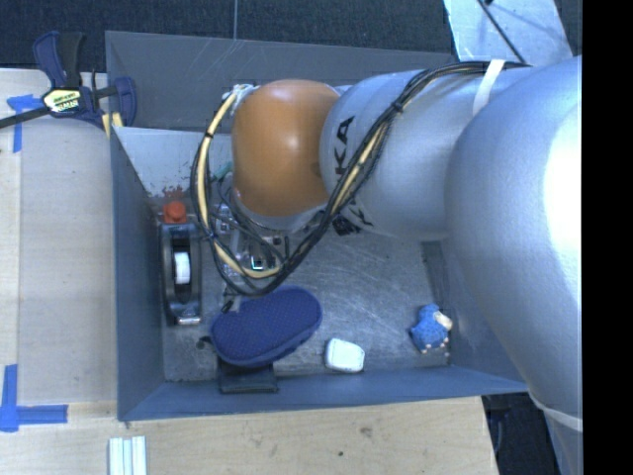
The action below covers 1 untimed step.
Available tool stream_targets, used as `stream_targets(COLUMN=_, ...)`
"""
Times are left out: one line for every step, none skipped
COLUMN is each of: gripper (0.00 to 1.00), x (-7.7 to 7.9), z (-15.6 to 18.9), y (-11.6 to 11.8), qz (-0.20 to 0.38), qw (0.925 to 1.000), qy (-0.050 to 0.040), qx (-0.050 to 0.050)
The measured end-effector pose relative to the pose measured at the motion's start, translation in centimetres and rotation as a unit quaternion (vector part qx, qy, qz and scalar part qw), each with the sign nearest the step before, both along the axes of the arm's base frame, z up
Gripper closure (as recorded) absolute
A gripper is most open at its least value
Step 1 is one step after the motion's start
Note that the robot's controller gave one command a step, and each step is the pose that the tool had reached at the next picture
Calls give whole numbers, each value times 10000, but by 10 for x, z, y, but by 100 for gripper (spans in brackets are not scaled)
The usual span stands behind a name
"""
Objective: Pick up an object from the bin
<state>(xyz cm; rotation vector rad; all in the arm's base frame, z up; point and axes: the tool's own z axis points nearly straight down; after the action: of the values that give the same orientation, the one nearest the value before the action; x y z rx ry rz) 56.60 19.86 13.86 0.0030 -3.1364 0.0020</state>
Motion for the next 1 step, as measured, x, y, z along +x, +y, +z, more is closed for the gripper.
stream_targets(gripper=0, x=-80, z=-67, y=-112, qz=1222, qw=9925, qy=-77, qx=15)
